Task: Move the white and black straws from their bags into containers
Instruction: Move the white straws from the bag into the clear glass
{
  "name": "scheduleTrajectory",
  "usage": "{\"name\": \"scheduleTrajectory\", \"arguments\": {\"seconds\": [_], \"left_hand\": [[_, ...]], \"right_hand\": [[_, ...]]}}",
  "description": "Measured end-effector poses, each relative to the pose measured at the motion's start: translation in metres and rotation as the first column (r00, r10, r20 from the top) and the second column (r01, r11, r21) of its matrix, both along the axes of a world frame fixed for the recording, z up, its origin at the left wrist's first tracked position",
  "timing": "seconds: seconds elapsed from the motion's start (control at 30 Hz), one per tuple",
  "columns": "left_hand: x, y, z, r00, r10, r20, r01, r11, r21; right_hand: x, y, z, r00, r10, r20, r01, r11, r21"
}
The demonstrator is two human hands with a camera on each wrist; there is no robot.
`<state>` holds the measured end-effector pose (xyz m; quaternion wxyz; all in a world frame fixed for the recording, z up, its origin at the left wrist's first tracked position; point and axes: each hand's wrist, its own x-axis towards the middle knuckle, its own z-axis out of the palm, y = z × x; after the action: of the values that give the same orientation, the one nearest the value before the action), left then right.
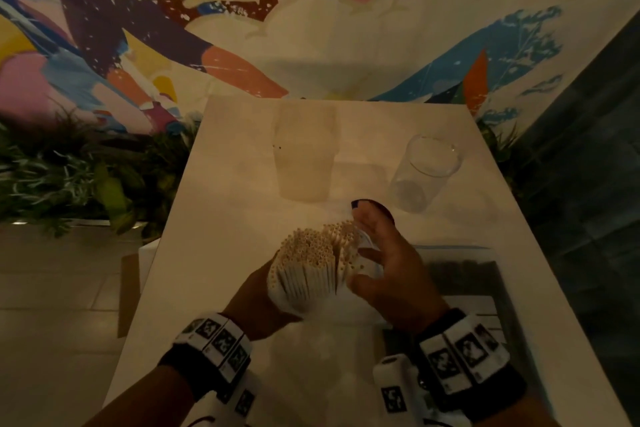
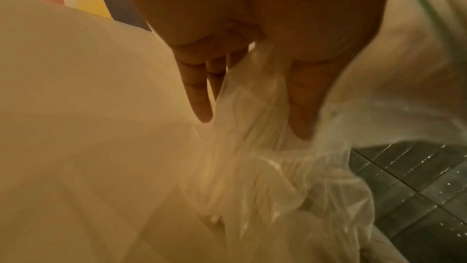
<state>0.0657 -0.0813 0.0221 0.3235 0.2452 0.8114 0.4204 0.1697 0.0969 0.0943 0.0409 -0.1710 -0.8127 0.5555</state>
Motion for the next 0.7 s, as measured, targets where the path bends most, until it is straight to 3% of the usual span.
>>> {"name": "scheduleTrajectory", "arguments": {"seconds": [0.07, 0.13, 0.23, 0.37, 0.5, 0.57, 0.63, 0.7], "left_hand": [[-0.009, -0.005, -0.004, 0.996, -0.094, -0.007, 0.094, 0.995, 0.034], [-0.016, -0.006, 0.005, 0.989, -0.066, 0.133, 0.048, 0.990, 0.136], [-0.026, -0.005, 0.017, 0.973, -0.071, 0.222, 0.018, 0.972, 0.234], [-0.031, 0.006, 0.021, 0.984, -0.163, 0.066, 0.144, 0.962, 0.233], [-0.025, 0.012, 0.009, 0.992, -0.126, -0.027, 0.128, 0.951, 0.283], [-0.022, 0.013, 0.004, 0.994, -0.095, -0.059, 0.109, 0.946, 0.304], [-0.019, 0.014, 0.000, 0.989, -0.092, -0.117, 0.124, 0.941, 0.315], [-0.016, 0.016, -0.002, 0.982, -0.097, -0.163, 0.146, 0.934, 0.326]], "right_hand": [[-0.003, 0.000, -0.007, 0.998, -0.065, -0.016, 0.066, 0.997, 0.041], [-0.005, 0.001, -0.010, 0.993, -0.112, -0.030, 0.112, 0.994, 0.008], [-0.008, -0.003, -0.016, 0.988, -0.132, -0.086, 0.133, 0.991, 0.012], [-0.014, -0.008, -0.017, 0.975, -0.177, -0.134, 0.170, 0.983, -0.063], [-0.017, -0.010, -0.013, 0.955, -0.262, -0.140, 0.219, 0.939, -0.266], [-0.018, -0.009, -0.015, 0.952, -0.295, -0.085, 0.219, 0.846, -0.487], [-0.019, -0.009, -0.017, 0.963, -0.268, 0.005, 0.182, 0.640, -0.746], [-0.018, -0.009, -0.019, 0.968, -0.238, 0.084, 0.191, 0.471, -0.862]]}}
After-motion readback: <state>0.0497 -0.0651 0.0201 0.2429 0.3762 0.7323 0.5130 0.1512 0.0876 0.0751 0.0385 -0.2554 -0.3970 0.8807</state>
